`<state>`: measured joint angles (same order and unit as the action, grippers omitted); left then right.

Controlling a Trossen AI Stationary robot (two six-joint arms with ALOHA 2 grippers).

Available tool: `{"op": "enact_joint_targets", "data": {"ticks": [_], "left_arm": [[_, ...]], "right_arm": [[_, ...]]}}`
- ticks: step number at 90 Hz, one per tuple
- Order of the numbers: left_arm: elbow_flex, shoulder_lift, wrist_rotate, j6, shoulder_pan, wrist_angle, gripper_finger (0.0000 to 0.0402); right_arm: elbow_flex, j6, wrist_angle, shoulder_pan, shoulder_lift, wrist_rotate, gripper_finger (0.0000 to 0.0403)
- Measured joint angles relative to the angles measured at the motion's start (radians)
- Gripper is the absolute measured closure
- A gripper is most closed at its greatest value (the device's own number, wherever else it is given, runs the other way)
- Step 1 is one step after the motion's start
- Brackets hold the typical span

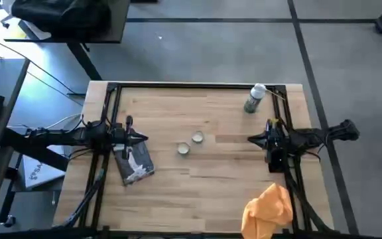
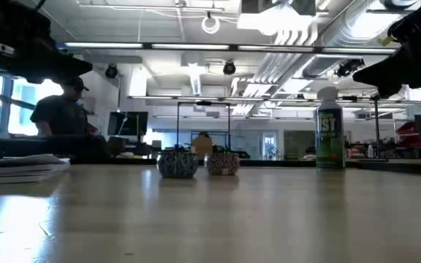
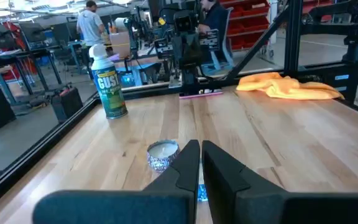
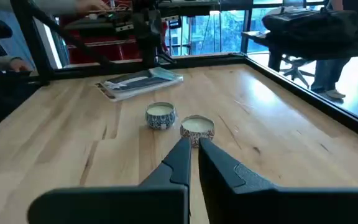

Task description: Apply microfiber cloth

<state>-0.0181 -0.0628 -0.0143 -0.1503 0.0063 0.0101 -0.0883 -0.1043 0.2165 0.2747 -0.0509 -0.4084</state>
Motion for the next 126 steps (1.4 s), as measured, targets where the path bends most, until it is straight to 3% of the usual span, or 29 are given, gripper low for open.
{"op": "enact_joint_targets", "data": {"ticks": [126], "left_arm": [[0.000,0.000,0.000,0.000,0.000,0.000,0.0402]], "right_arm": [[0.000,0.032,0.000,0.000,0.000,-0.001,0.0402]]}}
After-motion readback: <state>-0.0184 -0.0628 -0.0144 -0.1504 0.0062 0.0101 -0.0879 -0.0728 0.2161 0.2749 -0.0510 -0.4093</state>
